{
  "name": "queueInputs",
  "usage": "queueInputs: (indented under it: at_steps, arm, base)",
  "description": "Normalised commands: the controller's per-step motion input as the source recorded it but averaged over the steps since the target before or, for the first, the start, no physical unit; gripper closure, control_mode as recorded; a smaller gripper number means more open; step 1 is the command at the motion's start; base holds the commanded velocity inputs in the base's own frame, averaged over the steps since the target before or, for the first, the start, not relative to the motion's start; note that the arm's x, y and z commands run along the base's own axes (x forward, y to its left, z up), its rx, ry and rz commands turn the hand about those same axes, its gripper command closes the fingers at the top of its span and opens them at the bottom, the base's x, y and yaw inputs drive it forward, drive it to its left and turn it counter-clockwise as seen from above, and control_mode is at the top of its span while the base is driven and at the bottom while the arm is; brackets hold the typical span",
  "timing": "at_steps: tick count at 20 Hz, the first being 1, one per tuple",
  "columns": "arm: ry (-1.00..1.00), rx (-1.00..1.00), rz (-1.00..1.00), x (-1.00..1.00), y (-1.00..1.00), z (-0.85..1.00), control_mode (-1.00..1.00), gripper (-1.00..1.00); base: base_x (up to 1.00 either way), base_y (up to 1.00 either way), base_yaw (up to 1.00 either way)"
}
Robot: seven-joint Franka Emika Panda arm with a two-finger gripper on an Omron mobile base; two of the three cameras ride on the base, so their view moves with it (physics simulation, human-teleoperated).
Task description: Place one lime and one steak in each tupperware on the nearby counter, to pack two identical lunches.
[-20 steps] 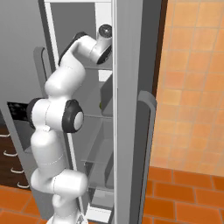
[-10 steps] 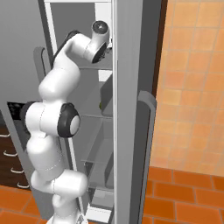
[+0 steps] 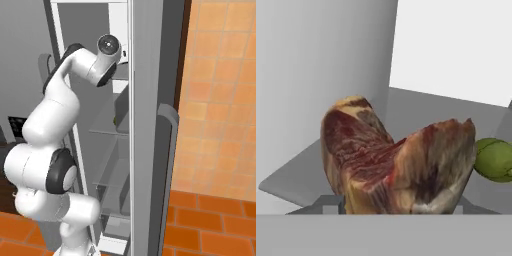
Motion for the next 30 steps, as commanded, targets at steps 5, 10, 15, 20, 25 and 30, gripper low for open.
queueInputs:
  at_steps: [5, 10, 15, 20, 25, 30]
  arm:
    - [0.03, 0.00, -0.04, -1.00, -0.25, 0.43, -1.00, 1.00]
    - [0.00, -0.02, -0.05, -1.00, -0.03, -0.21, -1.00, 1.00]
    - [0.00, -0.06, -0.01, -1.00, 0.00, -0.49, -1.00, 1.00]
    - [-0.02, -0.04, 0.00, -0.40, 0.11, -0.17, 1.00, 1.00]
    - [0.00, 0.00, 0.00, 0.00, 0.00, 0.00, 1.00, 1.00]
    - [0.00, 0.00, 0.00, 0.00, 0.00, 0.00, 1.00, 1.00]
  base:
    - [0.00, 0.00, 0.00]
    - [0.00, 0.00, 0.00]
    - [0.00, 0.00, 0.00]
    - [-0.60, 0.54, 0.05]
    - [-0.56, 1.00, 0.09]
    - [0.33, 1.00, 0.00]
